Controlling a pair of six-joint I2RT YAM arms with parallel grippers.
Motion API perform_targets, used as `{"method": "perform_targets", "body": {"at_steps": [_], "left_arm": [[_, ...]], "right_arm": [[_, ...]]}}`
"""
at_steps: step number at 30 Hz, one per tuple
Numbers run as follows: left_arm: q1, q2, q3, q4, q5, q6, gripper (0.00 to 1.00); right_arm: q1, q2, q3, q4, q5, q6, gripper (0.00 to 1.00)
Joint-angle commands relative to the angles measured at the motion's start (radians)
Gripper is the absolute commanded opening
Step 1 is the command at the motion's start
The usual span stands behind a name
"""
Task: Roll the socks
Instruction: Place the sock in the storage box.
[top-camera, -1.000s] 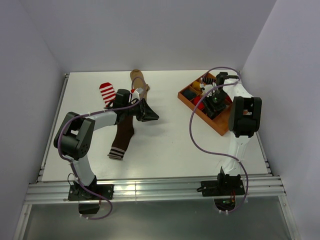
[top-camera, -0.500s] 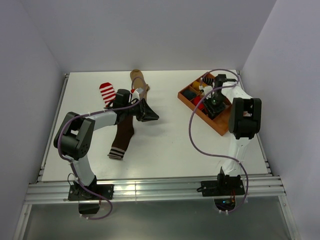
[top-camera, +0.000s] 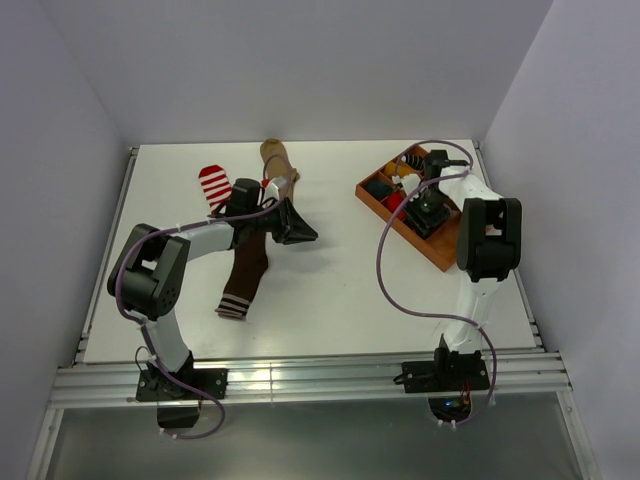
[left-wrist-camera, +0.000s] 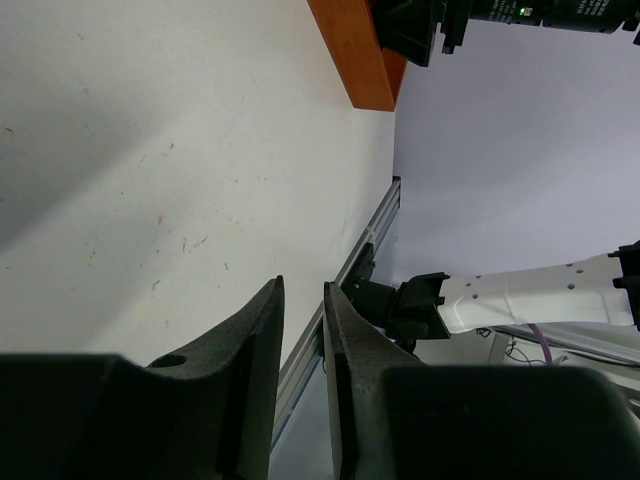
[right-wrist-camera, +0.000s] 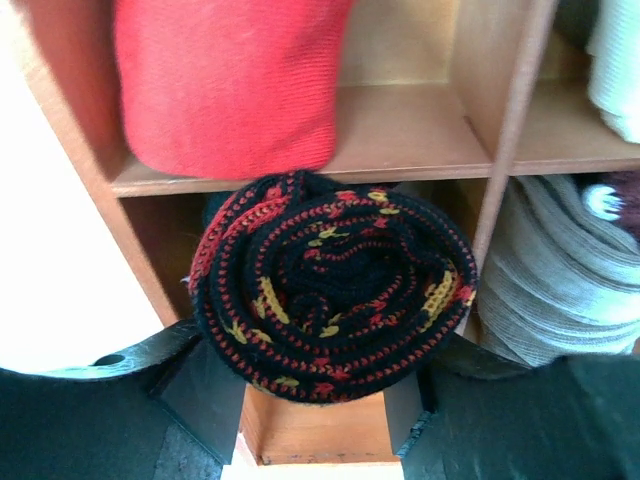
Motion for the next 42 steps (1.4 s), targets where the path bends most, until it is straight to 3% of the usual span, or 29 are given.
{"method": "perform_targets", "body": {"at_steps": [1, 12, 21, 42], "left_arm": [[0.003, -0.016, 0.036, 0.010, 0.003, 0.020, 0.28], [0.003, -0.015, 0.036, 0.005, 0.006, 0.023, 0.28], [0.003, -0.015, 0.031, 0.014, 0.010, 0.021, 0.30], [0.003, -0.013, 0.030, 0.013, 0.011, 0.026, 0.33]], "right_arm": [[-0.002, -0.033, 0.035, -0.096, -0.021, -0.073, 0.57], [-0.004, -0.007, 0.143, -0.194, -0.048, -0.088, 0.61], [-0.004, 0.019, 0.101, -0.208, -0.014, -0.100, 0.63], [-0.031, 0.022, 0.155, -0.285, -0.098, -0.136, 0.69]]}}
